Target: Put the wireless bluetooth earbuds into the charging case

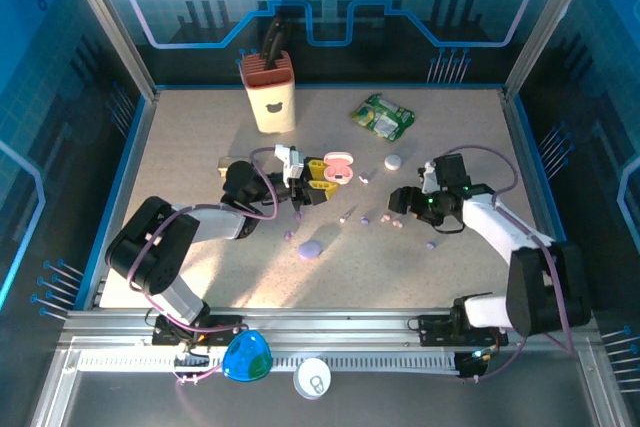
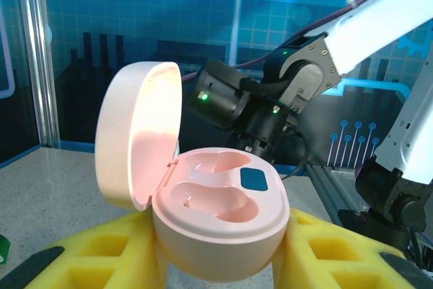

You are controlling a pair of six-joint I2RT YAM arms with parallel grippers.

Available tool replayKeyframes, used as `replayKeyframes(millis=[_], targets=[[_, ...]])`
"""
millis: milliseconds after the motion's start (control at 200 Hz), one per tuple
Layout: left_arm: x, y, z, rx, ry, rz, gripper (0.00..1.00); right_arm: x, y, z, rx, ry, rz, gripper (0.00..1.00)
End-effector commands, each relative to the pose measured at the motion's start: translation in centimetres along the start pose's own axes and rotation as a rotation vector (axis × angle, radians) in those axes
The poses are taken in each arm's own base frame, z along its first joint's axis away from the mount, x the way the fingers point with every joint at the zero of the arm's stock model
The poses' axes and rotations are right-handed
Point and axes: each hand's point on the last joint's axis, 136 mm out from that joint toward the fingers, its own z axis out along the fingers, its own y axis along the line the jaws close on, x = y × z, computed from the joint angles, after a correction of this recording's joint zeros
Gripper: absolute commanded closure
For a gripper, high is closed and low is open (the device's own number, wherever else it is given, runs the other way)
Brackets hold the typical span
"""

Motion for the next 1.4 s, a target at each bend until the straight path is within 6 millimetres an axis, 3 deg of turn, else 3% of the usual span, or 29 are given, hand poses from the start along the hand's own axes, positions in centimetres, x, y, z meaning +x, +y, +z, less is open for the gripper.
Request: replayKeyframes(millis=[0,225,245,415,610,655,1015,1391], targets=[[-1.2,-0.7,-0.4,0.015,-0.024,0.045,0.61,-1.7,1.4,0.7,-0.053,0.005,-0.073,0.24],[-1.4,-0.8,-0.5,0.016,-0.027,0.046,0.61,-2.3,1.2,3.7,-0.083,0.081,-0.077,0.25],[-1.4,-0.9,-0.5,0.017,-0.027,0.046,0.61,-3.1,1.6,3.7,-0.09,0.067,-0.086,0.25],[-1.6,-0.8,-0.4,0.014,-0.031,0.043,0.61,-2.7,1.1,4.9,-0.096,0.114,-0.077,0.27],[-1.8,-0.8,-0.4,0.012,-0.036,0.037,0.61,-1.6,0.7,5.0,-0.103,0.136,-0.067,0.28],[-1.9,-0.8,-0.4,0.01,-0.037,0.033,0.61,-0.3,0.1,5.3,-0.1,0.161,-0.049,0.28],[-2.1,-1.0,-0.5,0.021,-0.038,0.05,0.6,2.6,0.0,4.2,-0.115,0.199,-0.026,0.29],[-1.7,-0.9,-0.4,0.026,-0.031,0.043,0.61,4.3,0.4,3.8,-0.143,0.21,-0.008,0.36]])
